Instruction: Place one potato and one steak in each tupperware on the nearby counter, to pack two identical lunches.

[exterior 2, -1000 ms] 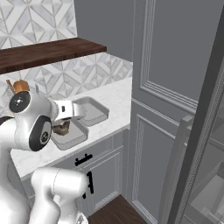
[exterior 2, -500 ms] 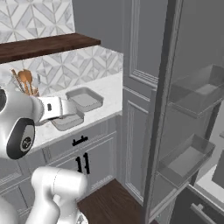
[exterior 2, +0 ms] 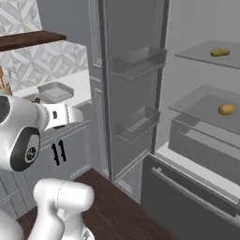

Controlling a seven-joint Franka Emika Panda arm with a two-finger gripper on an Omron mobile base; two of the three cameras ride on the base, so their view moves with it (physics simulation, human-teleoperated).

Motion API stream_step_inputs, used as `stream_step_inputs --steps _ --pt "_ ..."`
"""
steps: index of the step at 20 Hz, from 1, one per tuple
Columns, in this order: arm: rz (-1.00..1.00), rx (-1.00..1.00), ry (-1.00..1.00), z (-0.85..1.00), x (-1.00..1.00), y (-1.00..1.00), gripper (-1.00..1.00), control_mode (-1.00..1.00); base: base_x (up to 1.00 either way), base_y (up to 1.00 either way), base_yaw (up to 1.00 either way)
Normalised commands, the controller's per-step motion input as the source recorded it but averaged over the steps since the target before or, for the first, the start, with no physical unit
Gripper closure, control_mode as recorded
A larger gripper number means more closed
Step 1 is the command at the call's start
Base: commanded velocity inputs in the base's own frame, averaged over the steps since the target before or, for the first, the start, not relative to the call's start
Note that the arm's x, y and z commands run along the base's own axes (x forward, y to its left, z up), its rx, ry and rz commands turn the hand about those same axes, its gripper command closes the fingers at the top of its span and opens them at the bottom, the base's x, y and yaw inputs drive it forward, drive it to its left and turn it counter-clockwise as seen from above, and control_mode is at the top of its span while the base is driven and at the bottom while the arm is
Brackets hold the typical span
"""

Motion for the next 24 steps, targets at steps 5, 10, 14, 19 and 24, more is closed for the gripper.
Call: stream_step_inputs --steps 5,10,14,19,24 --pt "0.00 0.00 0.00 0.00 0.00 0.00 -1.00 1.00 -0.10 -0.45 -0.55" --pt "0.00 0.00 0.00 0.00 0.00 0.00 -1.00 1.00 0.05 -0.20 -0.49" --pt "0.00 0.00 0.00 0.00 0.00 0.00 -1.00 1.00 0.41 -0.14 -0.43" --pt "0.00 0.00 0.00 0.00 0.00 0.00 -1.00 1.00 0.79 -0.29 -0.39" --pt "0.00 0.00 0.00 0.00 0.00 0.00 -1.00 1.00 0.93 -0.16 -0.32"
